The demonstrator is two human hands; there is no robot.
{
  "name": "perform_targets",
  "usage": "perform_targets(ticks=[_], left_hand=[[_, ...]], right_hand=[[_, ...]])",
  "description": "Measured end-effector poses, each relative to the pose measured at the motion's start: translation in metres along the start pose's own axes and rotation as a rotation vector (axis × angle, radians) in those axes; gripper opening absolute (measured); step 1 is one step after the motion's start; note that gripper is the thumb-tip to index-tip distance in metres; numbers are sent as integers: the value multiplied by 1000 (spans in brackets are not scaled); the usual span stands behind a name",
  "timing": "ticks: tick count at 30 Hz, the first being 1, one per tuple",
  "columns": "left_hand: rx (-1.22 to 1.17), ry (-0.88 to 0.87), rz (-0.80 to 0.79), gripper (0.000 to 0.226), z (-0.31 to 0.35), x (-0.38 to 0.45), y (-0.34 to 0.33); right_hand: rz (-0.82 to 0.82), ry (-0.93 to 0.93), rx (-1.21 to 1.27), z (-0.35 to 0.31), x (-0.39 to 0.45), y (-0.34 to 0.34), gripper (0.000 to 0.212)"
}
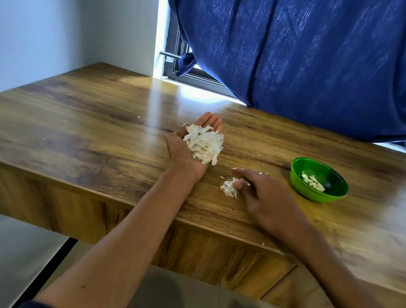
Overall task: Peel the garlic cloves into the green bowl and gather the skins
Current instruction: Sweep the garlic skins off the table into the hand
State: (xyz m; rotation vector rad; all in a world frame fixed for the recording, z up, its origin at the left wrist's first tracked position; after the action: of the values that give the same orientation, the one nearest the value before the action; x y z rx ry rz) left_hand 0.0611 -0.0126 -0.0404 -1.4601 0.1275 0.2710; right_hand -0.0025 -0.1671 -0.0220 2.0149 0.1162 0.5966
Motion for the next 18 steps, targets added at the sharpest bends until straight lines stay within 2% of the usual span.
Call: perform_targets(ticks=[4, 9, 12, 18], left_hand=[[7, -1, -4, 50, 0, -1, 0], [11, -5, 7, 50, 0, -1, 0], [26, -7, 8, 50, 1, -3, 1], [41, 4, -2, 49, -1, -7, 3]], right_hand=[[-54, 52, -105, -17, -10, -4, 50], [-36, 108, -87, -20, -7, 6, 30], [-15, 88, -139, -15, -2, 14, 33], [46, 82, -212, -12, 1, 22, 22]])
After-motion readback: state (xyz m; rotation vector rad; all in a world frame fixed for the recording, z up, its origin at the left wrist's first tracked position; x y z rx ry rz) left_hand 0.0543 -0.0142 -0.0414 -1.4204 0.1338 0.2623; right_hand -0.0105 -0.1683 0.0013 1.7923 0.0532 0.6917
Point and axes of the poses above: each hand's wrist, its own x-axis towards the middle knuckle, its own y-axis out of the back of the hand, z = x × y, the point moved 8 cm from there along x, towards the middle knuckle, and after that the axes turned 12 degrees about z, right-handed, at the moved point
